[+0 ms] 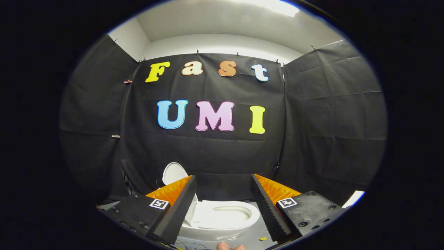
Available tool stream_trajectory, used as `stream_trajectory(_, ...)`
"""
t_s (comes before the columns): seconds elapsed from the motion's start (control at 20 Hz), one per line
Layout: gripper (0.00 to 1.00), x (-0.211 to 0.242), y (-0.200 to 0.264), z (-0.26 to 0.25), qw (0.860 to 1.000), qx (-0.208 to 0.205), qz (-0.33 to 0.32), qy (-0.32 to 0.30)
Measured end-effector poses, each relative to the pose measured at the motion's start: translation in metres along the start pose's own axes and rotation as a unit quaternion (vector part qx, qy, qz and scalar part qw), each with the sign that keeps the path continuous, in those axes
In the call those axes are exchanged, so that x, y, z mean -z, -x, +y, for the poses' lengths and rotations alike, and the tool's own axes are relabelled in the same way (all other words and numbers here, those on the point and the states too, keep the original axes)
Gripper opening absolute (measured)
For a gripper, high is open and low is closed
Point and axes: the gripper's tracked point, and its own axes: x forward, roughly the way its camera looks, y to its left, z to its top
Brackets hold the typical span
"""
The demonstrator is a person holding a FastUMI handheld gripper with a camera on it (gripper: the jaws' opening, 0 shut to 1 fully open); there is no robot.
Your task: Open the toilet lid.
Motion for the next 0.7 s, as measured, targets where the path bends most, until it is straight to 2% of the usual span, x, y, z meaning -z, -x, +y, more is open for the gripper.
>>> stream_trajectory(0.7,0.98,-0.0041,0.0018,-0.0004,1.0,0.003,-0.004,0.004)
